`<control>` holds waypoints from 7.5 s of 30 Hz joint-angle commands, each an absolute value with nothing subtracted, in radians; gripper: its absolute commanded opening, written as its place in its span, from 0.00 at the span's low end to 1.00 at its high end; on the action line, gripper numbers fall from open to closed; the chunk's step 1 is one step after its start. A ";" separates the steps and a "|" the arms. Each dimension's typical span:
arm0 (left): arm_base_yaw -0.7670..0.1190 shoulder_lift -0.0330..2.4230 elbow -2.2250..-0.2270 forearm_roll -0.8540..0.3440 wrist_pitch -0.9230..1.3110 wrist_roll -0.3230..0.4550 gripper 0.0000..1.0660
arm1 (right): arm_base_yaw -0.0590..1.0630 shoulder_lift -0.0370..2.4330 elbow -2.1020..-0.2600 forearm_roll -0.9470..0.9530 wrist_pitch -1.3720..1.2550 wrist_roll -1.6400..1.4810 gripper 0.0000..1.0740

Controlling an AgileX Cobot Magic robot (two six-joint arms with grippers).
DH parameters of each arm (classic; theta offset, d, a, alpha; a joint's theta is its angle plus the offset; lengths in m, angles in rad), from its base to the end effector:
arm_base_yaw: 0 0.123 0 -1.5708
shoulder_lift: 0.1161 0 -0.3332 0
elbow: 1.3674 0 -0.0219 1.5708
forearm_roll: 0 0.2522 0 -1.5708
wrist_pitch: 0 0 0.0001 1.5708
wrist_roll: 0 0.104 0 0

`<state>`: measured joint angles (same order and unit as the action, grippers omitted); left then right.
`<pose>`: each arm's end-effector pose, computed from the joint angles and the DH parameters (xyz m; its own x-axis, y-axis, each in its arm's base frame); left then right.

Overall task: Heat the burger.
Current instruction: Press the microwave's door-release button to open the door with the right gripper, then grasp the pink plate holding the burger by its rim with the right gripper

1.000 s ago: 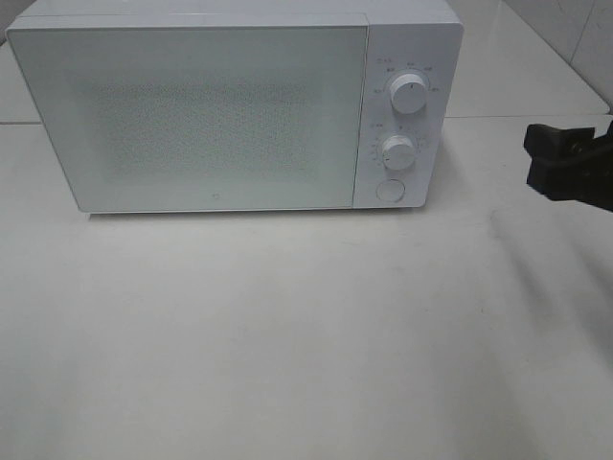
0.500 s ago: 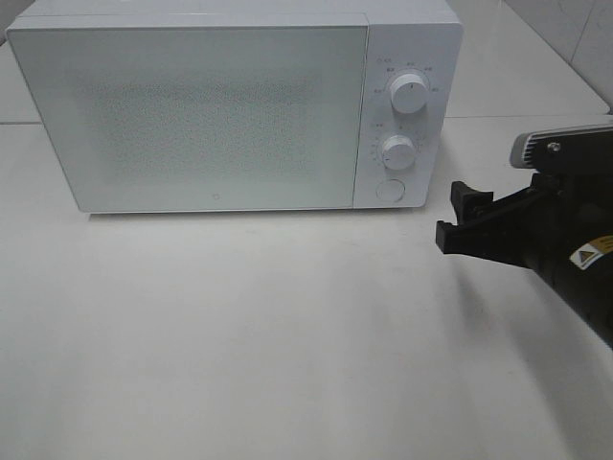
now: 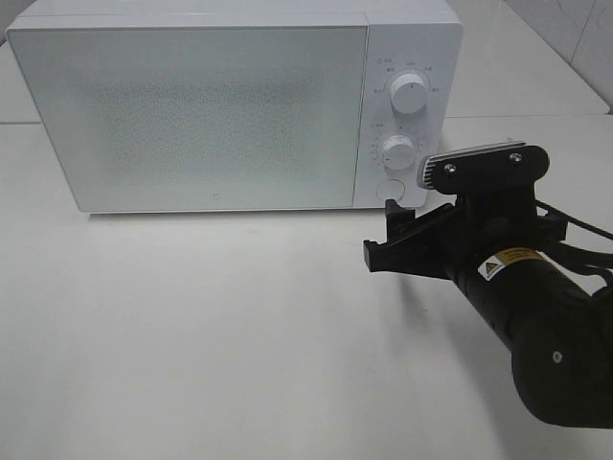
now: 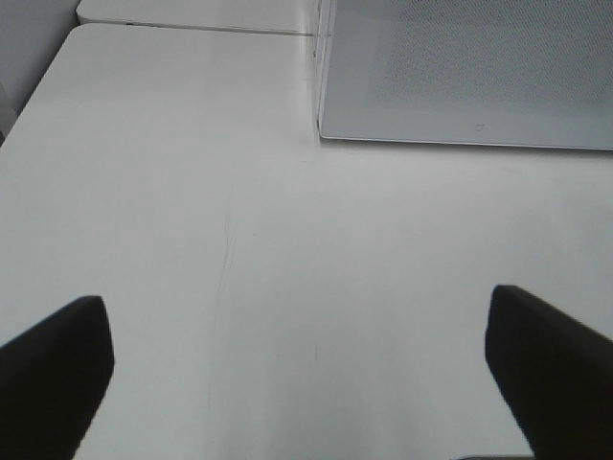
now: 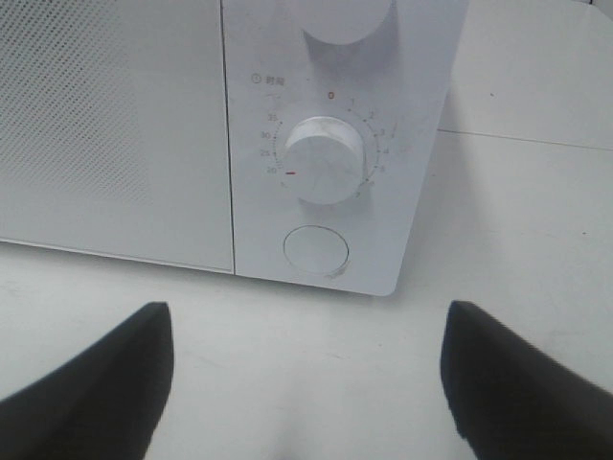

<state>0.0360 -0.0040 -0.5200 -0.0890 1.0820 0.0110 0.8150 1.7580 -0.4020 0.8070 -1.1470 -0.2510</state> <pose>-0.0444 -0.0098 0.2760 -0.4526 -0.0471 -0.8905 0.0201 0.9978 -0.0630 0.2355 0.1501 0.1853 -0.2020 -0.0454 -0.9783 -0.0832 0.9961 -0.0290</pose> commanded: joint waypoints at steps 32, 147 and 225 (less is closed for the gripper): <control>0.035 -0.006 -0.517 -0.091 1.071 0.012 0.92 | 0.823 1.768 -0.416 0.819 -1.073 1.341 0.07; 0.035 -0.006 -0.517 -0.092 1.071 0.012 0.92 | 0.517 1.780 -0.760 0.649 -0.298 0.731 0.00; 0.035 -0.006 -0.517 -0.092 1.071 0.012 0.92 | 0.625 1.819 -1.288 -0.013 0.337 -1.314 0.77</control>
<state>0.0360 -0.0040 -0.5200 -0.0880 1.0820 0.0130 0.6190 1.8020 -1.2680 -0.0100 0.3350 -1.3350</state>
